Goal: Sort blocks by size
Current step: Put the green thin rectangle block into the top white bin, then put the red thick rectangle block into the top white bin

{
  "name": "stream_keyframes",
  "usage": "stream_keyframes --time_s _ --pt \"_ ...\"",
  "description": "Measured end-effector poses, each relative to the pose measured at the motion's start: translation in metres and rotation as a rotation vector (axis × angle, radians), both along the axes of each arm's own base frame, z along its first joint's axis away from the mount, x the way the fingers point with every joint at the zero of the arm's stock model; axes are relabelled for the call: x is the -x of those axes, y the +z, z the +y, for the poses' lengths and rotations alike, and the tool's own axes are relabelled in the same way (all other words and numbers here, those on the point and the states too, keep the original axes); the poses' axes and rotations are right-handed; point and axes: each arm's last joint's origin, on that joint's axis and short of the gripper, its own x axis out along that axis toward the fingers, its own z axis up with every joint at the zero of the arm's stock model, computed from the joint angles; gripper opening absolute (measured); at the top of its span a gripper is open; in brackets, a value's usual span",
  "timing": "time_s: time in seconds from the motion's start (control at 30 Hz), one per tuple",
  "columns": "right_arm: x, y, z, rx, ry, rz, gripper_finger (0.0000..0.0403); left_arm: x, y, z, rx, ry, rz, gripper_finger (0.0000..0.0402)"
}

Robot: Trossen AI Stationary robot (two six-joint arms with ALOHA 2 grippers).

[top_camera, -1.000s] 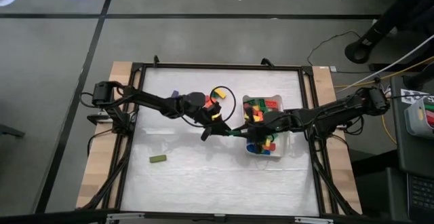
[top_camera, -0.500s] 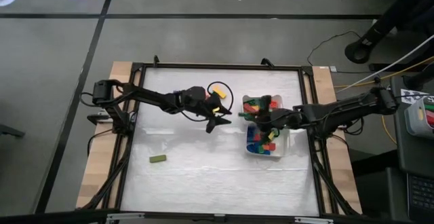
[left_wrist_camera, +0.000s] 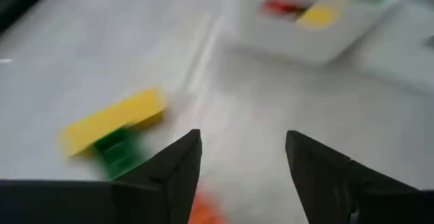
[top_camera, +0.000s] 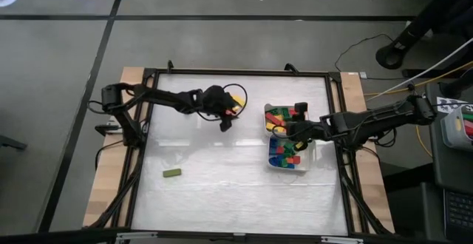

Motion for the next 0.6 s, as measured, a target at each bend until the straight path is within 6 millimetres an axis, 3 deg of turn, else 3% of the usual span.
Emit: stream_keyframes --time_s 0.27,0.6 --pt "0.000 0.000 0.000 -0.001 0.000 -0.002 0.0130 0.021 -0.015 0.017 -0.087 0.127 0.257 0.0200" --pt "-0.001 0.000 0.001 -0.017 0.012 -0.002 0.0131 0.033 -0.020 0.029 -0.062 0.175 0.314 0.0200"
